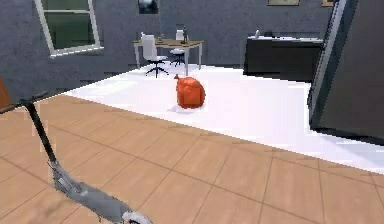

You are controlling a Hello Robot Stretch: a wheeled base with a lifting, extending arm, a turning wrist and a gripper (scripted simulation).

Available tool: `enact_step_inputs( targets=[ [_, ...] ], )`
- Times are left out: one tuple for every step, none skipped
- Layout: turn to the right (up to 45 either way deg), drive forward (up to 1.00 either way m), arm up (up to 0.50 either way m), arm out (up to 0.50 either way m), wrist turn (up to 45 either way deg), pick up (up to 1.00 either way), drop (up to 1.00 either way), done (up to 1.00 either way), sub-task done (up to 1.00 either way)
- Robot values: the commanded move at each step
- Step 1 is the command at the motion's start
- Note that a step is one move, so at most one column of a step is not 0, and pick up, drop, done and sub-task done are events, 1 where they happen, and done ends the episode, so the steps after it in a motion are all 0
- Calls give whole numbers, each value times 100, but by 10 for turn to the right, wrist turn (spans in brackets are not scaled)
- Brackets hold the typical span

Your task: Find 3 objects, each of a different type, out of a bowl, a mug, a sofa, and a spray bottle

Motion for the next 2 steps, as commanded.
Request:
enact_step_inputs(
  targets=[
    [150, 0, 0, 0, 0, 0, 0, 0, 0],
    [0, 90, 0, 0, 0, 0, 0, 0, 0]
  ],
)
